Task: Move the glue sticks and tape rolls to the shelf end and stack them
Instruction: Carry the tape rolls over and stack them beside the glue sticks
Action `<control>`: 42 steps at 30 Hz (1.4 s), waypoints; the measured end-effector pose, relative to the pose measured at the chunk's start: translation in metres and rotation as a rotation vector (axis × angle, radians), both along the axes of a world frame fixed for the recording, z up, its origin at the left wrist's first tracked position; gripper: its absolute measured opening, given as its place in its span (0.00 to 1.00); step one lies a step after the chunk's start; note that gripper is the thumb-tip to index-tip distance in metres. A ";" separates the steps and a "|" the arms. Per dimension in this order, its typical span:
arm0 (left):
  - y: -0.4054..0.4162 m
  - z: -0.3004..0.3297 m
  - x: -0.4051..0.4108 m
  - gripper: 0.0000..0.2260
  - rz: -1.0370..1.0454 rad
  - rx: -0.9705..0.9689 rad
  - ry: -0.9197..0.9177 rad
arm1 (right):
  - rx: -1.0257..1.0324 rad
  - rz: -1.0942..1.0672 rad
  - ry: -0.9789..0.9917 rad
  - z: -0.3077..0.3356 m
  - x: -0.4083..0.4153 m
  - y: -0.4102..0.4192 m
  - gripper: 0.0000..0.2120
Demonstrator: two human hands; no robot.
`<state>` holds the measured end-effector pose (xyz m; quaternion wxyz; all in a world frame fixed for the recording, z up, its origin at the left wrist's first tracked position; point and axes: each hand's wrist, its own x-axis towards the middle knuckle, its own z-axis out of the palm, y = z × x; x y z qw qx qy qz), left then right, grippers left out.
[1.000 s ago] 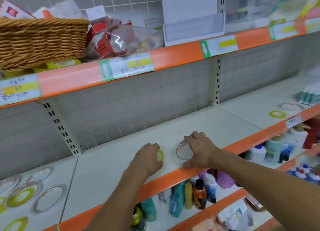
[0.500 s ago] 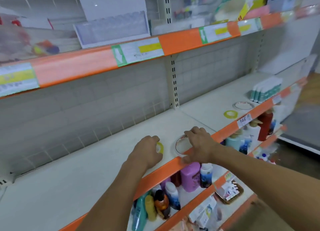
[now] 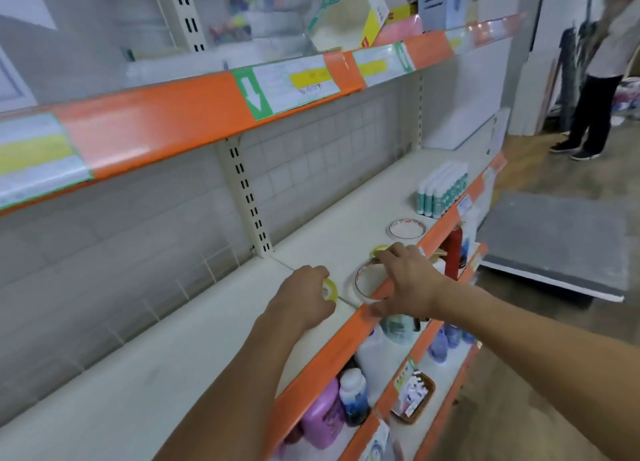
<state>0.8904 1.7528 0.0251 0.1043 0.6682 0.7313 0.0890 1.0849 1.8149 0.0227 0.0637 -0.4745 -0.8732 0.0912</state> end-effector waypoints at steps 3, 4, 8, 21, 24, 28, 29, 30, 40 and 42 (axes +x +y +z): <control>0.037 0.002 0.012 0.26 -0.050 0.015 -0.013 | -0.003 -0.057 0.005 0.006 0.014 0.031 0.48; 0.048 0.002 0.016 0.26 -0.065 0.023 -0.019 | -0.011 -0.079 0.019 0.007 0.018 0.040 0.48; 0.084 -0.002 0.027 0.25 -0.095 0.032 -0.028 | -0.016 -0.131 0.046 0.008 0.032 0.072 0.49; 0.160 -0.014 0.069 0.27 -0.044 0.009 -0.065 | -0.093 -0.105 0.050 -0.003 0.056 0.169 0.48; 0.166 -0.015 0.078 0.27 0.026 -0.018 -0.061 | -0.125 -0.028 0.042 -0.003 0.059 0.189 0.49; 0.163 -0.018 0.088 0.26 0.159 -0.034 -0.051 | -0.170 0.086 0.054 -0.009 0.058 0.205 0.50; 0.162 -0.019 0.091 0.26 0.188 -0.034 -0.052 | -0.188 0.115 0.057 -0.011 0.059 0.208 0.50; 0.160 -0.019 0.094 0.25 0.220 -0.032 -0.056 | -0.204 0.140 0.057 -0.014 0.060 0.211 0.50; 0.156 -0.023 0.121 0.23 0.414 0.013 -0.072 | -0.220 0.224 0.139 -0.029 0.066 0.232 0.50; 0.156 -0.023 0.124 0.23 0.431 0.000 -0.076 | -0.255 0.224 0.164 -0.032 0.066 0.234 0.50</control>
